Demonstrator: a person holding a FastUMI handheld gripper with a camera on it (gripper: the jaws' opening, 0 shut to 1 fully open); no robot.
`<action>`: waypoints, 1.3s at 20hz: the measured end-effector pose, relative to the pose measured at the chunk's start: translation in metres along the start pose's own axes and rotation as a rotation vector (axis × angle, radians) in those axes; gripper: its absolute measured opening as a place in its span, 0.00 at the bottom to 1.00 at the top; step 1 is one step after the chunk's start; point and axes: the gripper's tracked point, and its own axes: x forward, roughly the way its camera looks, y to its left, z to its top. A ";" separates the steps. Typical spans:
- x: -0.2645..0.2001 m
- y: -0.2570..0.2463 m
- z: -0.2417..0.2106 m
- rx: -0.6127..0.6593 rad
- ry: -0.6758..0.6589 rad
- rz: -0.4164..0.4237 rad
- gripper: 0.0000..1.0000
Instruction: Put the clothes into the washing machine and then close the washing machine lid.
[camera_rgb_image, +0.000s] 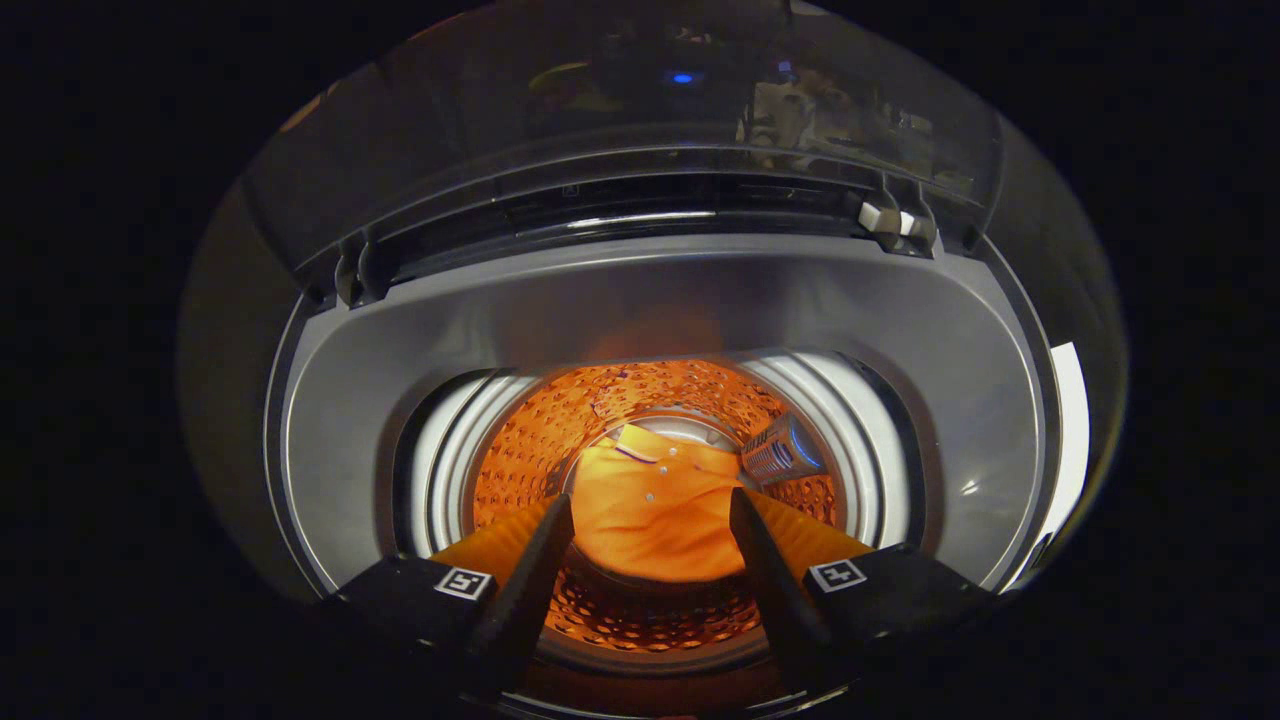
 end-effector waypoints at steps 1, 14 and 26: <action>-0.001 0.000 0.000 0.002 -0.003 -0.001 0.99; -0.111 0.027 0.022 0.010 -0.348 0.060 0.99; -0.331 0.064 0.195 -0.048 -0.862 0.155 0.98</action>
